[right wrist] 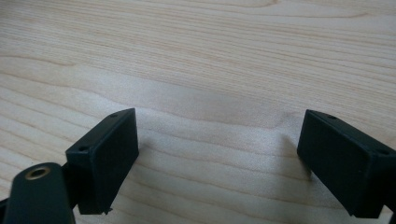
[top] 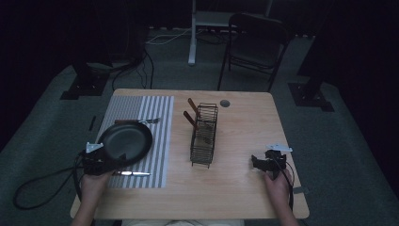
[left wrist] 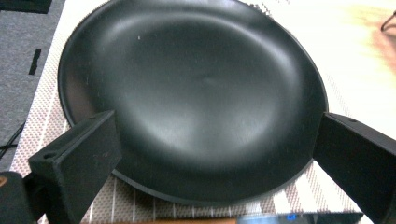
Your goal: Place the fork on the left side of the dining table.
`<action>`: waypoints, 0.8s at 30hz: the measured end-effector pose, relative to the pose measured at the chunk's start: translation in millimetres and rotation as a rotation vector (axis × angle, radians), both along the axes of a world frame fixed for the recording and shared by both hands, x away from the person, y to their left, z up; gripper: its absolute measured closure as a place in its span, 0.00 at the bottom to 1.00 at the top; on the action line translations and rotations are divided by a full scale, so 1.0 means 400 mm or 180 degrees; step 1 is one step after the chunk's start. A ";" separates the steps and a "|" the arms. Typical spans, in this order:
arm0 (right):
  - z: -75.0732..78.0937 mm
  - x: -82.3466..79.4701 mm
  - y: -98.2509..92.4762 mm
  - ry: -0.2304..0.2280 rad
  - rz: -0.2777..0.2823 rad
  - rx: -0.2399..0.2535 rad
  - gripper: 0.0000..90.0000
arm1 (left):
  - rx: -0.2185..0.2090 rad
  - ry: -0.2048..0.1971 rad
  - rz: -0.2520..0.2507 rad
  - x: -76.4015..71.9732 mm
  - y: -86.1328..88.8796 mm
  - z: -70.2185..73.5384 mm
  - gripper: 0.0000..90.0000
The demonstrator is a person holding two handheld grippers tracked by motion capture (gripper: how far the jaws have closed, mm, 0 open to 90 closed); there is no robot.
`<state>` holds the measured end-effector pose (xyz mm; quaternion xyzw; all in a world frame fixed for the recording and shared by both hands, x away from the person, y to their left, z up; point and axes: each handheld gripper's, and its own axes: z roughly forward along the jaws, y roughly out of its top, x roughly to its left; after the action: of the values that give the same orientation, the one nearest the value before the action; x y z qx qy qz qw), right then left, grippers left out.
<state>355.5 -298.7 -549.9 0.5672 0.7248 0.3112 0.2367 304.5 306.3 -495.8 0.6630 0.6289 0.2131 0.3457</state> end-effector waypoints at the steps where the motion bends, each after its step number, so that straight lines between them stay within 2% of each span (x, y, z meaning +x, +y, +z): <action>1: 0.000 0.000 0.000 0.0000 -0.0001 0.0000 0.13 | -0.0030 0.0002 -0.0023 -0.007 0.002 -0.002 0.02; 5: 0.000 0.000 0.000 0.0001 0.0000 0.0000 0.13 | -0.0027 0.0036 -0.0054 -0.035 0.009 -0.007 0.02; 9: 0.000 0.000 0.000 0.0000 -0.0001 -0.0001 0.13 | 0.0037 0.0009 -0.0086 -0.064 0.005 -0.005 0.02; 10: 0.000 0.000 0.000 0.0001 -0.0001 -0.0001 0.13 | 0.0089 -0.0010 -0.0096 -0.083 0.001 -0.005 0.02; 15: 0.000 0.000 0.000 0.0001 0.0000 -0.0001 0.13 | 0.0181 -0.0076 -0.0079 -0.113 -0.002 -0.015 0.02; 18: 0.000 0.000 0.000 0.0001 -0.0001 0.0000 0.13 | 0.0320 -0.0107 -0.0108 -0.143 -0.001 -0.031 0.02; 22: 0.000 0.000 0.000 0.0001 -0.0001 -0.0001 0.13 | 0.0468 -0.0086 -0.0161 -0.172 -0.003 -0.052 0.02; 24: 0.000 0.000 0.000 0.0001 -0.0001 -0.0001 0.13 | 0.0453 -0.0038 -0.0159 -0.181 -0.002 -0.061 0.02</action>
<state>355.5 -298.7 -549.8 0.5673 0.7249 0.3110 0.2367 232.2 305.7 -520.1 0.7001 0.5933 0.2526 0.3066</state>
